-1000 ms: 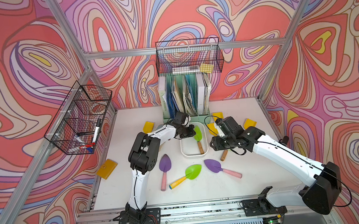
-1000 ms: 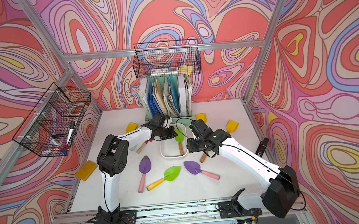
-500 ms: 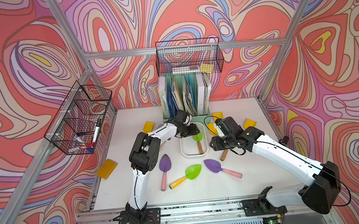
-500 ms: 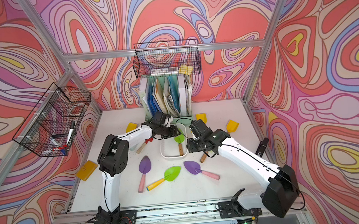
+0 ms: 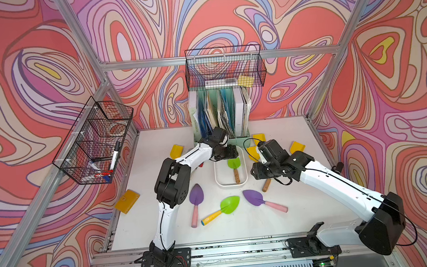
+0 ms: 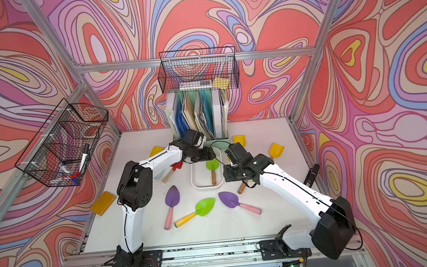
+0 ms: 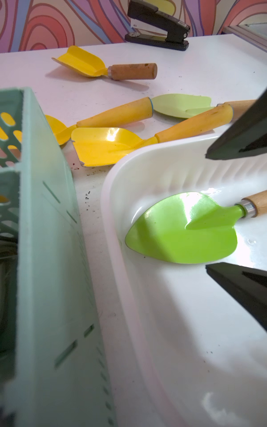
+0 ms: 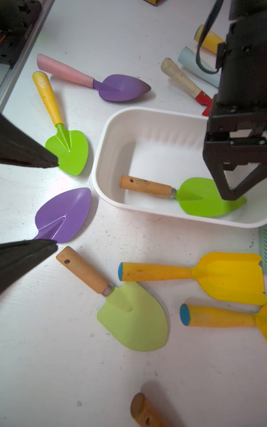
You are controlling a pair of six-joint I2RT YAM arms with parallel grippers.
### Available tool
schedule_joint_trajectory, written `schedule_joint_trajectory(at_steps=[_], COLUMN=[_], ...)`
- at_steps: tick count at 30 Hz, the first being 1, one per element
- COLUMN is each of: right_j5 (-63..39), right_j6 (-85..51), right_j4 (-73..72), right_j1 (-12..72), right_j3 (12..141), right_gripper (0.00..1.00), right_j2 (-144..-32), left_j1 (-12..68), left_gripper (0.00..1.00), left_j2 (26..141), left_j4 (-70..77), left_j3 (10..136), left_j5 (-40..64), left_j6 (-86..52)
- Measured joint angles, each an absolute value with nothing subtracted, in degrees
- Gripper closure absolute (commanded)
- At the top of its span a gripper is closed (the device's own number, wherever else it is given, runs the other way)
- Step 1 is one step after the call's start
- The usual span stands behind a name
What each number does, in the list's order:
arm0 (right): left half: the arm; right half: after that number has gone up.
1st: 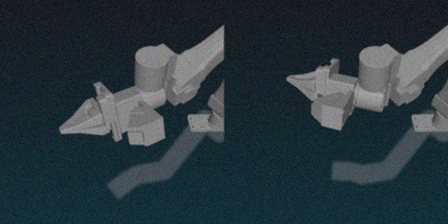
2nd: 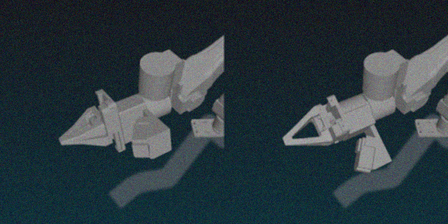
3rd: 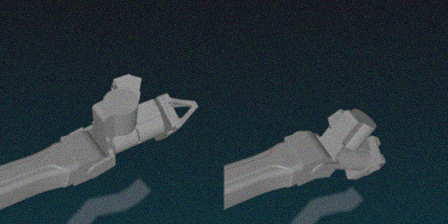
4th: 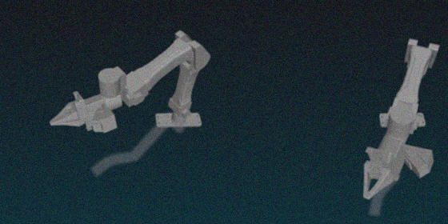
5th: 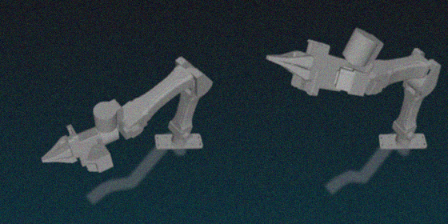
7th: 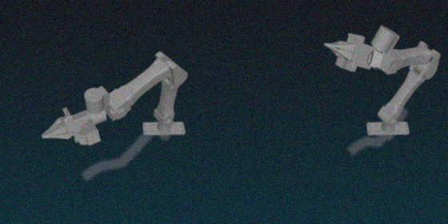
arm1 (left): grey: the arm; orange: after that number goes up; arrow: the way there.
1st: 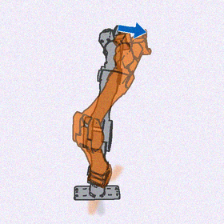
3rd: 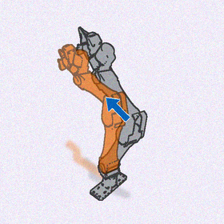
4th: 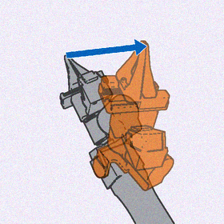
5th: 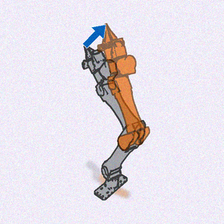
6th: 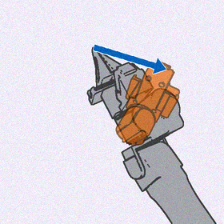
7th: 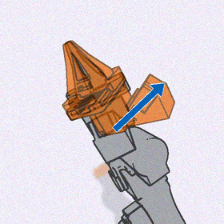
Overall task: Put the shovel into the storage box
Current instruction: Place the shovel in the storage box, then pick up the shovel from the center of the board.
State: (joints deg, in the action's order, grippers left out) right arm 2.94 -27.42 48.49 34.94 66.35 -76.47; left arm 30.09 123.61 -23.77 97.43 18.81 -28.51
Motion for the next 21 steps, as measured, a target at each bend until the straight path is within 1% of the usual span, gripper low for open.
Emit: schedule_joint_trajectory(at_steps=[4, 10, 15, 21], right_j5=[6.0, 7.2, 9.1, 10.4], right_j6=[-28.0, -25.3, -23.2, -25.0], right_j4=[50.4, 50.6, 50.4, 49.1], right_j1=[32.5, 21.5, 16.3, 8.6], right_j3=[67.2, 68.0, 71.5, 71.5], right_gripper=[0.49, 0.49, 0.49, 0.41], right_j2=[-78.3, -82.2, -89.5, -94.2], left_j1=[30.2, 30.5, 30.5, 30.5], left_gripper=[0.21, 0.18, 0.17, 0.11], left_j2=[121.0, 110.1, 102.8, 98.9], left_j4=[-24.0, -22.2, -19.9, -17.3], left_j3=[97.2, 93.8, 90.8, 84.1], left_j5=[18.6, 18.9, 20.5, 24.3], left_j6=[-28.5, -28.5, -28.5, -28.2])
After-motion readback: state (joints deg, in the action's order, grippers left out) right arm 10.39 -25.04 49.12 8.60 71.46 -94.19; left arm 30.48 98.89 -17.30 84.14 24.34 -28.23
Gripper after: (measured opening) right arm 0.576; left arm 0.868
